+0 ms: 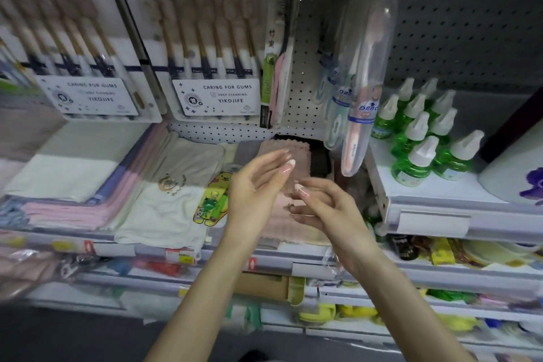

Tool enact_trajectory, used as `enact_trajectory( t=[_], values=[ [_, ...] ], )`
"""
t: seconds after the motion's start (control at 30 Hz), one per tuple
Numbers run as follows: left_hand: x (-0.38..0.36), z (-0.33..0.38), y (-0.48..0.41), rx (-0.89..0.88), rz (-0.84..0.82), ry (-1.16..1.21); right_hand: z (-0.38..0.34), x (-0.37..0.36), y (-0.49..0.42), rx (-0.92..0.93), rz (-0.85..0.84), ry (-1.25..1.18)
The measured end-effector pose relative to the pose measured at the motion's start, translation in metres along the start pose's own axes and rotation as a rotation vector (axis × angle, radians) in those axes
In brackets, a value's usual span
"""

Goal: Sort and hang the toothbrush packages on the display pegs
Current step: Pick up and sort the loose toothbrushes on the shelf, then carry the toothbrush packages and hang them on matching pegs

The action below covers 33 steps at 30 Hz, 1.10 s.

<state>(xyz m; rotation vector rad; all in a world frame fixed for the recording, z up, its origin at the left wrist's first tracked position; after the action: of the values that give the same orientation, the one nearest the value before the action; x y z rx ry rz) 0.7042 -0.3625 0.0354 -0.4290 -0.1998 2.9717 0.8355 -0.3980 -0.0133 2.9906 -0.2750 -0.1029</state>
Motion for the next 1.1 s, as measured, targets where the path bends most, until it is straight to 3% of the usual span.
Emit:
enact_trajectory(
  t=[0.17, 0.3, 0.5, 0.7, 0.97, 1.1],
  values=[
    [0.068, -0.016, -0.001, 0.051, 0.171, -0.073, 0.036, -0.036, -0.017, -0.113, -0.077, 0.011],
    [0.134, -0.043, -0.003, 0.200, 0.319, -0.095, 0.070, -0.070, -0.032, -0.246, -0.148, -0.004],
    [0.200, -0.075, -0.019, 0.369, 0.405, -0.052, 0.110, -0.097, -0.067, -0.358, -0.118, 0.030],
    [0.221, -0.111, -0.050, 0.530, 0.363, -0.018, 0.138, -0.109, -0.092, -0.412, 0.031, 0.033],
    [0.217, -0.140, -0.080, 0.769, 0.065, -0.118, 0.152, -0.135, -0.117, -0.442, 0.101, -0.029],
    [0.228, -0.142, -0.092, 0.890, 0.027, -0.098, 0.158, -0.143, -0.128, -0.461, 0.113, -0.019]
  ],
)
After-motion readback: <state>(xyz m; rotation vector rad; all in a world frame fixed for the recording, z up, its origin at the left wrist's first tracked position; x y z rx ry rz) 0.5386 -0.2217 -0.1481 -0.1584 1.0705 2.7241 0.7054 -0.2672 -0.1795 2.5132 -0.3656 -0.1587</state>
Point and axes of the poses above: each hand's wrist, its own y-axis away from the middle knuckle, its own x-axis out of the back of the hand, z = x × y, the point moved 5 cm from there along -y, towards the middle knuckle, and after that the axes turned 10 degrees about y, right-handed, at the moved point
